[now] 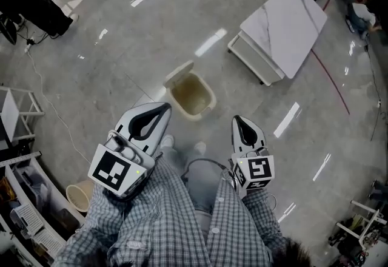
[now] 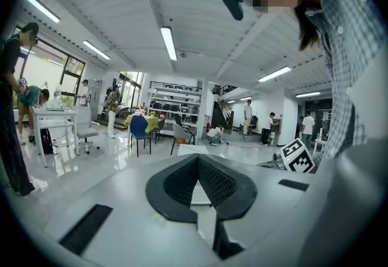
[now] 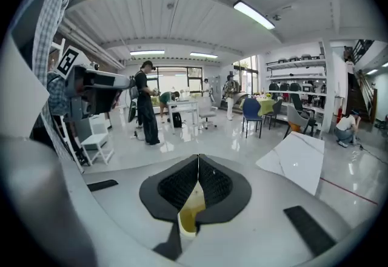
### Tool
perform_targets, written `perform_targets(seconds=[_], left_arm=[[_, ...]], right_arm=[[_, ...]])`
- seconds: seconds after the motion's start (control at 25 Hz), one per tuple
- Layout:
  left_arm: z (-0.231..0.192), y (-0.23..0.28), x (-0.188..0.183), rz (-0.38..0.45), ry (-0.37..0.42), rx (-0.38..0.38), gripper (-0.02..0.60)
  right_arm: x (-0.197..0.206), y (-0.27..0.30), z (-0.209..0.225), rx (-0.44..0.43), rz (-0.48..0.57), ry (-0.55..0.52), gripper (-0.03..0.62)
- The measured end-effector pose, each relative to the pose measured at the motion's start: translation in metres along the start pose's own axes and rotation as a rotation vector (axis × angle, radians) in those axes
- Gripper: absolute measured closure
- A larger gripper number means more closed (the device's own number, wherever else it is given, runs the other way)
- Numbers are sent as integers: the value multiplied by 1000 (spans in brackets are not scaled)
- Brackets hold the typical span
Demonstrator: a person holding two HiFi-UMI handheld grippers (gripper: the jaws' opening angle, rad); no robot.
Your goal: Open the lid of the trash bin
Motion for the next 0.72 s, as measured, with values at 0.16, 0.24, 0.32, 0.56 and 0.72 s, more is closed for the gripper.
perform_targets(seconds=[0.16,0.24,0.32,0.56,0.72], left_arm=[[0,-17,-16,46,38,-11,577],[5,-22,-25,60,43,-6,577],[7,-23,-31,72,49,1,577],[8,-21,-42,112,56,13,577],[11,-18,-43,106,65,45,577]], right_arm=[[-38,-19,-10,0,69,24,574],[-60,-33,-10,8,114,19,574],[-76,-41,-8,19,156,14,574],[-89,-47,-9,29,193,39,574],[-82,-52,-12,39,198,102,574]])
Point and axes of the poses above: the fingertips, and each gripper's own axes: y forward along the fingers, z to its right, x out of its underside, the point moved 3 cm from there along -y, backward along the fingers, and after that the axes turned 6 degrees about -z, right-handed, at the moved point
